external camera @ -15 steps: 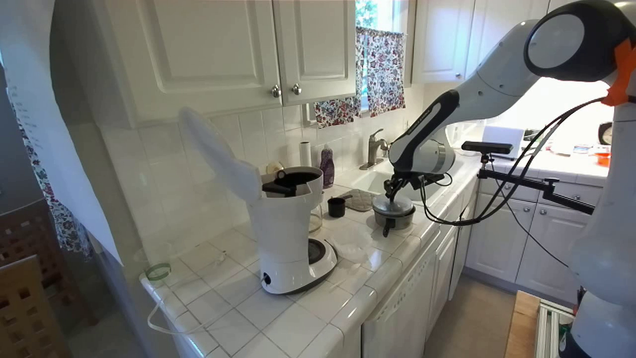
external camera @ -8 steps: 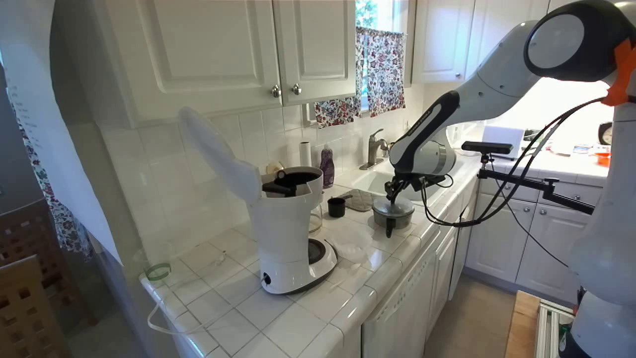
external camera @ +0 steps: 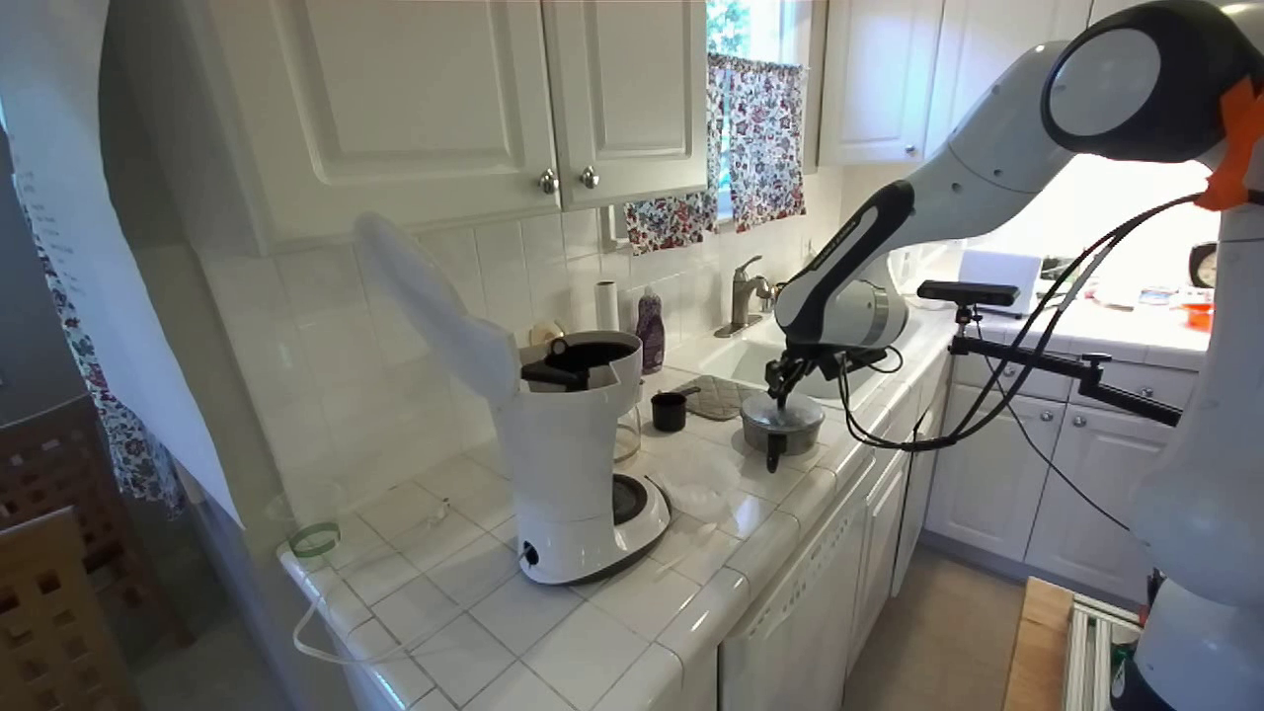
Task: Put the silver lid on the pot
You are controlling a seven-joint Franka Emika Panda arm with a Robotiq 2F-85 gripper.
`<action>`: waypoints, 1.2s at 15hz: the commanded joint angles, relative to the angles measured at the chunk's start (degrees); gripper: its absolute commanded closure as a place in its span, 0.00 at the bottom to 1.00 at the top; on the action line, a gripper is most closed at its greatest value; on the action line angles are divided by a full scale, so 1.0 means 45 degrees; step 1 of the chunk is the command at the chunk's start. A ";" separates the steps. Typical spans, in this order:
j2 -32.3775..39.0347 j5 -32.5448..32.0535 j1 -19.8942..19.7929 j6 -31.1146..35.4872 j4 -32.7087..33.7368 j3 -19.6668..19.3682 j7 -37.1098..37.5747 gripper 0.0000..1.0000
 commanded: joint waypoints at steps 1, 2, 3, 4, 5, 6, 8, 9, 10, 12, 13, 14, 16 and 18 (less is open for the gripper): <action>-0.0198 0.0103 0.0019 -0.0034 -0.0112 -0.0057 0.0264 0.28; -0.0225 0.0147 0.0007 -0.0123 -0.0079 -0.0045 0.0299 0.20; -0.0264 0.0189 -0.0004 -0.0176 -0.0047 -0.0029 0.0342 0.14; -0.0329 0.0240 -0.0033 -0.0372 -0.0002 0.0008 0.0372 0.08; -0.0445 0.0150 -0.0019 -0.0705 0.0045 -0.0057 0.0490 0.02; -0.0521 0.0060 -0.0017 -0.0940 0.0090 -0.0097 0.0523 0.00; -0.0799 -0.0207 0.0037 -0.1713 0.0127 -0.0297 0.0782 0.00; -0.0966 -0.0344 0.0058 -0.2061 0.0118 -0.0387 0.0900 0.00; -0.1159 -0.1608 0.1328 -0.2542 0.0024 -0.1994 0.2156 0.00; -0.1289 -0.3422 0.2141 -0.3094 0.0117 -0.3250 0.3886 0.00; -0.1340 -0.4142 0.2554 -0.3434 0.0215 -0.3764 0.4547 0.00; -0.1377 -0.4467 0.2802 -0.3884 0.0347 -0.4048 0.4801 0.00; -0.1503 -0.4878 0.3257 -0.4390 0.0458 -0.4400 0.5267 0.00; -0.1634 -0.4627 0.3534 -0.4836 0.0573 -0.4446 0.5071 0.00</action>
